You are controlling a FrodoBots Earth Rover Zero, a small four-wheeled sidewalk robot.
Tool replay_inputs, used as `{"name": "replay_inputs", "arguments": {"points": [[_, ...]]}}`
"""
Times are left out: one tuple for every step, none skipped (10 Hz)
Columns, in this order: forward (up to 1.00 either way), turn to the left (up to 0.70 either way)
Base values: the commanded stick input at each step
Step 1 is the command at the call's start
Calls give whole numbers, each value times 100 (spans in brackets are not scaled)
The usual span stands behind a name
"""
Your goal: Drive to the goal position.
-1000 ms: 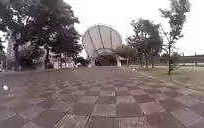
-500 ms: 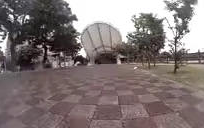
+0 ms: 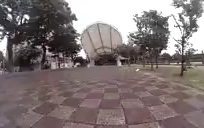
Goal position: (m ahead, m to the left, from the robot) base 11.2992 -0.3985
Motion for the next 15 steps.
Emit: {"name": "replay_inputs", "arguments": {"points": [[100, 0], [100, 0], [100, 0], [100, 0], [100, 0], [100, -14], [100, -29], [100, 0], [100, 0], [100, 0], [100, 0], [100, 0], [100, 0], [100, 0], [100, 0]]}}
